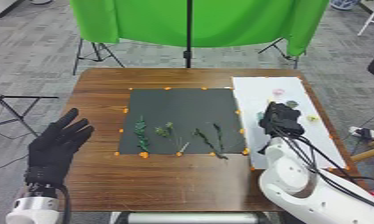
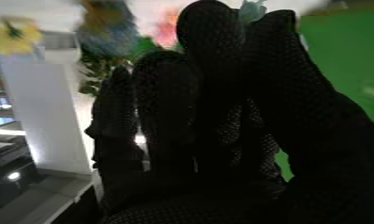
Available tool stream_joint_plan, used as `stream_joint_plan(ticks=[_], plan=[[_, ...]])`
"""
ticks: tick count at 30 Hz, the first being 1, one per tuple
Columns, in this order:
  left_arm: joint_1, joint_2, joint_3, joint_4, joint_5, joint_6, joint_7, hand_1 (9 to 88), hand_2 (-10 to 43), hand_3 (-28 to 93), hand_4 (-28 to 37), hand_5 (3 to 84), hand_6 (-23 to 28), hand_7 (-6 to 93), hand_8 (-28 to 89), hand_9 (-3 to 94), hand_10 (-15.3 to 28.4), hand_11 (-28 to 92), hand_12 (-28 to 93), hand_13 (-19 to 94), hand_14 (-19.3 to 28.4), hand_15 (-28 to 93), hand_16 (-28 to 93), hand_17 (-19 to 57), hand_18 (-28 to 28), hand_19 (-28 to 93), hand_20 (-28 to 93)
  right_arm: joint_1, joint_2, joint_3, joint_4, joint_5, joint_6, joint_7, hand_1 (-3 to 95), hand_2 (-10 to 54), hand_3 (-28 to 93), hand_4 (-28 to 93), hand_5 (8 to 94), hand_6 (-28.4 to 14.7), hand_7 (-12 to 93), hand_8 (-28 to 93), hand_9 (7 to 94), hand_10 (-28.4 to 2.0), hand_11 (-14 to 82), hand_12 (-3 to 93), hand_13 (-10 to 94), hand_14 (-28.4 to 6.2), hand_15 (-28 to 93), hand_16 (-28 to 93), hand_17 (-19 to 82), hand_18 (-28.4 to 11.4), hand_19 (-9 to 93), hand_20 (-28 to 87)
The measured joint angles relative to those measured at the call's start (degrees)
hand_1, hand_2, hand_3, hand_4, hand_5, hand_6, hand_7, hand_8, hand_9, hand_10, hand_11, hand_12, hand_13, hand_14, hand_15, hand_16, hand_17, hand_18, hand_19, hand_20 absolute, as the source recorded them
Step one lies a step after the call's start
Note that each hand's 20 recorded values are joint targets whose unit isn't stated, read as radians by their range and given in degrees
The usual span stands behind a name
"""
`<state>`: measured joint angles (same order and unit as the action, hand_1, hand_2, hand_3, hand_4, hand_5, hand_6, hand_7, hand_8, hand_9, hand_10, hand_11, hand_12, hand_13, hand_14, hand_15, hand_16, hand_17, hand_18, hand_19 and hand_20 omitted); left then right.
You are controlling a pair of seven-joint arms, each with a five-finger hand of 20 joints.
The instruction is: Arrange flowers
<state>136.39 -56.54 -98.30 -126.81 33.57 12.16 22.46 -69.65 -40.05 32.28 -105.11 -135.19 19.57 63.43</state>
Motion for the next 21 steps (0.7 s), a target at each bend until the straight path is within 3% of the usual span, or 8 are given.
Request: stream_joint_plan(ticks=[7, 12, 16, 21], plan=[[0.82, 1.36, -0.43, -0.52, -0.55, 0.6, 2.39, 21.9, 8.5, 78, -28.3, 40.6, 9.7, 10.6, -9, 38.0, 21.2, 24, 11, 26, 28.4, 51, -8, -9.0, 26.5, 55, 12, 8.49, -3.26, -7.27, -1.06, 2.36, 0.67, -8.98, 54.2, -9.5, 66, -28, 88.9, 3.0, 15, 2, 91.3, -7.8, 26.3, 28.9, 74, -6.8, 69, 20, 27, -25.5, 82, 41], [0.18, 1.64, -0.95, -0.73, -0.43, 0.7, 1.73, 22.2, 8.5, 79, -28.3, 40.5, 9.7, 10.7, -9, 38.0, 21.1, 24, 11, 26, 28.4, 51, -8, -8.8, 26.7, 55, 12, 16.85, -12.3, -14.07, 3.22, 5.05, -1.73, -18.85, 53.0, -9.5, 68, -28, 88.4, 3.2, 15, 2, 90.0, -7.7, 28.3, 29.7, 73, -6.6, 71, 21, 25, -23.4, 82, 43], [-2.55, 2.02, -0.64, -0.63, -0.11, 0.67, 0.44, 22.2, 8.5, 79, -28.3, 40.5, 9.7, 10.8, -9, 38.1, 21.1, 24, 11, 26, 28.4, 51, -8, -8.7, 26.8, 56, 12, 20.78, -20.88, -16.21, 7.95, 5.31, -4.46, -25.77, 52.3, -9.5, 68, -28, 88.0, 3.5, 15, 2, 89.4, -7.5, 29.4, 29.7, 72, -6.7, 71, 21, 24, -23.2, 82, 43], [-7.13, 3.09, -0.17, -0.23, 0.13, 0.66, 0.1, 22.2, 8.4, 79, -28.3, 40.5, 9.6, 10.8, -9, 38.4, 21.2, 24, 11, 27, 28.4, 51, -8, -8.6, 26.8, 56, 13, 24.88, -28.94, -20.37, 12.9, 4.5, -5.7, -29.75, 51.9, -9.5, 68, -28, 87.5, 3.8, 16, 1, 88.4, -7.6, 31.0, 29.4, 71, -6.9, 72, 21, 24, -23.1, 82, 44]])
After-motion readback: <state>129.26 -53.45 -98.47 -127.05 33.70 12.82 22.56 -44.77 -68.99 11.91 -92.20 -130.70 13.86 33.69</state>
